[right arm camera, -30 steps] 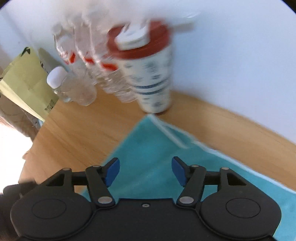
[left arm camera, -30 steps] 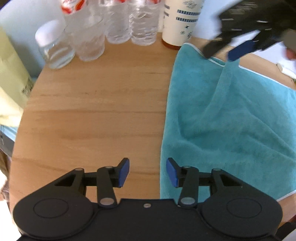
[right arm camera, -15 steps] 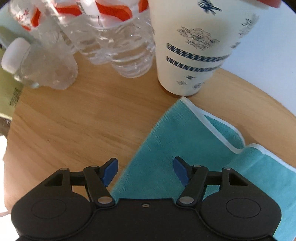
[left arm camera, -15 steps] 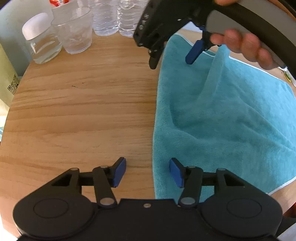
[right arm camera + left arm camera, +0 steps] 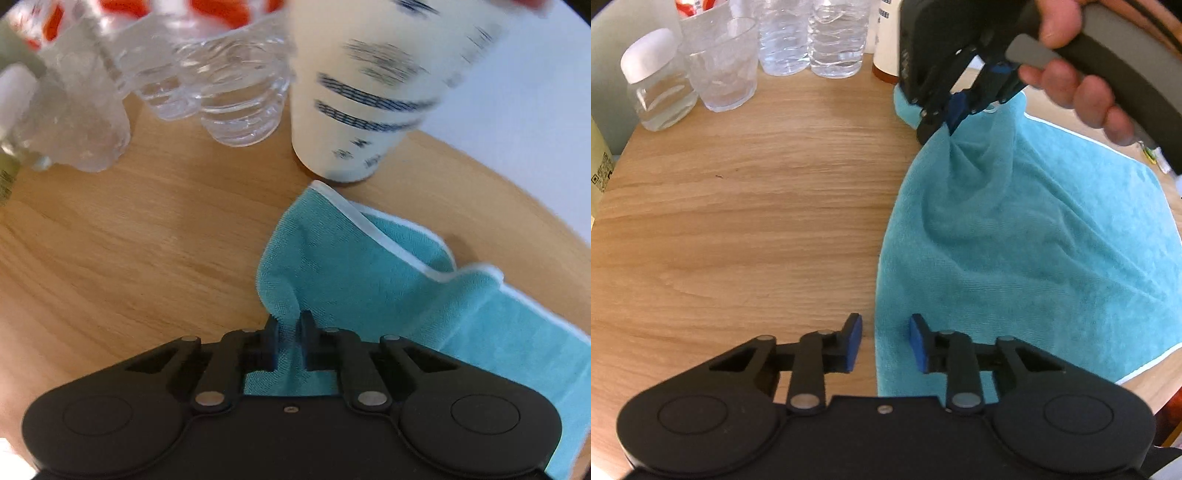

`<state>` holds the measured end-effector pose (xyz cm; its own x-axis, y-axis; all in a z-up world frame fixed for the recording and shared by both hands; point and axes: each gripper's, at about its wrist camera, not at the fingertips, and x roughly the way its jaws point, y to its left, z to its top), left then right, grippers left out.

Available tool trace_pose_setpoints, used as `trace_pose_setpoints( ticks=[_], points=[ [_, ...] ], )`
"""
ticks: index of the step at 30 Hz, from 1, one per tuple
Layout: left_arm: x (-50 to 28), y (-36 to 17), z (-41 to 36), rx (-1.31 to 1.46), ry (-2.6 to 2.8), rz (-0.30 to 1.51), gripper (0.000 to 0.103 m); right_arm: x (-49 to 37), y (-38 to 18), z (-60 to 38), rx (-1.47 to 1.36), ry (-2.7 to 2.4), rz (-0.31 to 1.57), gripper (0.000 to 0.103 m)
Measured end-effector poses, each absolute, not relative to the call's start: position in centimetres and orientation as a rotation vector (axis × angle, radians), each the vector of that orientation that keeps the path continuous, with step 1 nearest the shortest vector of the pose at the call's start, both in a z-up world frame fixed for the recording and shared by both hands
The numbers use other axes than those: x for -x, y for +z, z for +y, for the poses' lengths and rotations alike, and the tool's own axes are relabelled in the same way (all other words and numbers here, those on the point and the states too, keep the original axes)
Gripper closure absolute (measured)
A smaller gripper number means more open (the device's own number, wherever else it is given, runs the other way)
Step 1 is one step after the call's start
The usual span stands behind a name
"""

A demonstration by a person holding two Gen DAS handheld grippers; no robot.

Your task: Fold towel

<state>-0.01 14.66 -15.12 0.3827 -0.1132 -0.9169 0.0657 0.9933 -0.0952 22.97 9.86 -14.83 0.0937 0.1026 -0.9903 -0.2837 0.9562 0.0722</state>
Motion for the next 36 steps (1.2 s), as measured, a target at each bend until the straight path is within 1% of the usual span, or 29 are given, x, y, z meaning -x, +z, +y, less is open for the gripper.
trace_pose_setpoints(
  ticks=[3, 9, 15, 19, 23, 26, 28, 29, 30, 31, 33, 35, 36],
  points=[
    [0.0, -14.4, 13.7, 0.039, -0.12, 1.152, 0.088, -22.6, -13.7, 8.4, 0.101, 0.336, 1.427, 0.092],
    [1.2, -11.1, 10.8, 0.134, -0.148, 1.095, 0.088, -20.8, -9.5, 3.7, -0.023, 0.509, 1.328, 0.092],
    [2.2, -8.1, 3.5, 0.13, -0.253, 1.05, 0.088, -19.0, -5.4, -4.6, -0.183, 0.614, 1.212, 0.092],
    [1.8, -8.4, -2.5, 0.07, -0.313, 1.069, 0.088, -17.3, -6.2, -12.9, -0.317, 0.591, 1.163, 0.092],
    [1.2, -8.8, -7.5, -0.001, -0.36, 1.09, 0.088, -15.0, -9.3, -20.6, -0.37, 0.521, 1.16, 0.092],
    [1.6, -8.4, -9.8, -0.052, -0.369, 1.083, 0.081, -13.3, -12.4, -24.9, -0.362, 0.445, 1.199, 0.092],
    [1.9, -8.2, -10.9, -0.076, -0.361, 1.074, 0.08, -12.5, -14.3, -26.9, -0.35, 0.403, 1.217, 0.092],
    [2.1, -8.0, -11.1, -0.08, -0.353, 1.073, 0.08, -12.3, -15.2, -27.4, -0.335, 0.383, 1.221, 0.091],
    [2.2, -7.9, -11.3, -0.078, -0.343, 1.074, 0.078, -12.0, -16.1, -27.7, -0.31, 0.371, 1.225, 0.086],
    [2.3, -7.7, -11.4, -0.077, -0.334, 1.075, 0.076, -11.9, -16.6, -27.8, -0.285, 0.374, 1.23, 0.085],
    [2.4, -7.3, -10.9, -0.049, -0.311, 1.082, 0.06, -11.9, -16.7, -27.9, -0.228, 0.395, 1.225, 0.081],
    [2.2, -6.8, -9.7, -0.015, -0.279, 1.075, 0.054, -12.1, -16.1, -27.8, -0.168, 0.416, 1.216, 0.08],
    [2.0, -6.6, -8.9, 0.006, -0.251, 1.069, 0.05, -12.2, -15.3, -27.8, -0.112, 0.436, 1.205, 0.076]
  ],
)
